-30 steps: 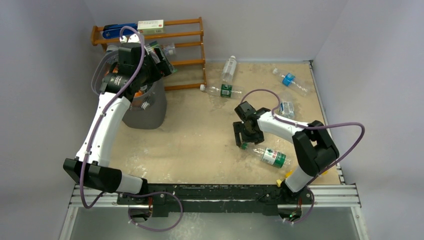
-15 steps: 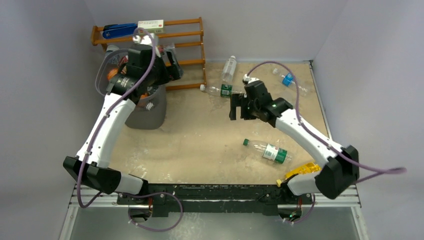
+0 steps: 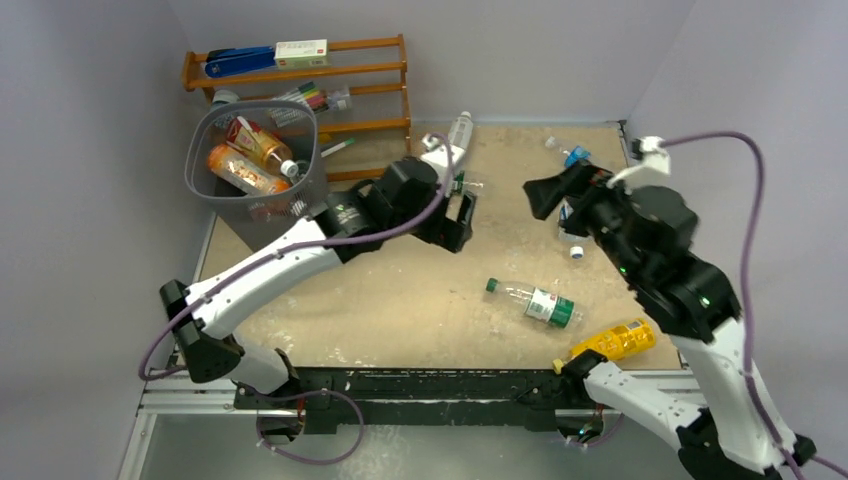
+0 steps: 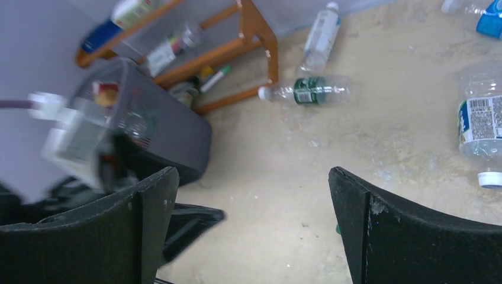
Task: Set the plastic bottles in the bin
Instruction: Pick up the plastic bottle at the center of the board.
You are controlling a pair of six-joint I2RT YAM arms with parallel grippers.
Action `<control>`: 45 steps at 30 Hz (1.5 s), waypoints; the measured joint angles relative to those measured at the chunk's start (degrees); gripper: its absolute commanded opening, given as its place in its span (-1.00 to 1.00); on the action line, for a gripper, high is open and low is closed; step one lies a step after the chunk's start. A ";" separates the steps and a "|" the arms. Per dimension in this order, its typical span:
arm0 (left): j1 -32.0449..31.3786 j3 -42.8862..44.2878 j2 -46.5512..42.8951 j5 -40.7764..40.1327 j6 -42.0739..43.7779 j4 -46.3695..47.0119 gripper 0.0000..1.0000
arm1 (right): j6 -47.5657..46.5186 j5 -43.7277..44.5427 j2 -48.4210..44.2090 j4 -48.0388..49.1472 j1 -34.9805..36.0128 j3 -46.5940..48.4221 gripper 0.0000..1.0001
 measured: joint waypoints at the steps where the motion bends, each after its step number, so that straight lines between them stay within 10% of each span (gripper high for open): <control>1: -1.57 -0.09 1.01 -0.50 0.79 0.24 0.81 | 0.61 0.33 -1.51 -0.50 0.00 0.48 1.00; 12: -18.21 0.42 20.65 -3.56 16.76 6.45 0.82 | 3.13 -0.55 -6.32 -3.50 0.00 7.76 1.00; 37: -18.67 14.23 48.09 6.62 35.01 18.03 0.86 | 3.13 -6.43 -6.21 -4.70 0.00 7.08 1.00; 45: -18.14 11.13 48.09 6.01 33.42 20.02 0.14 | 3.13 -7.61 -6.43 -4.46 0.00 5.33 1.00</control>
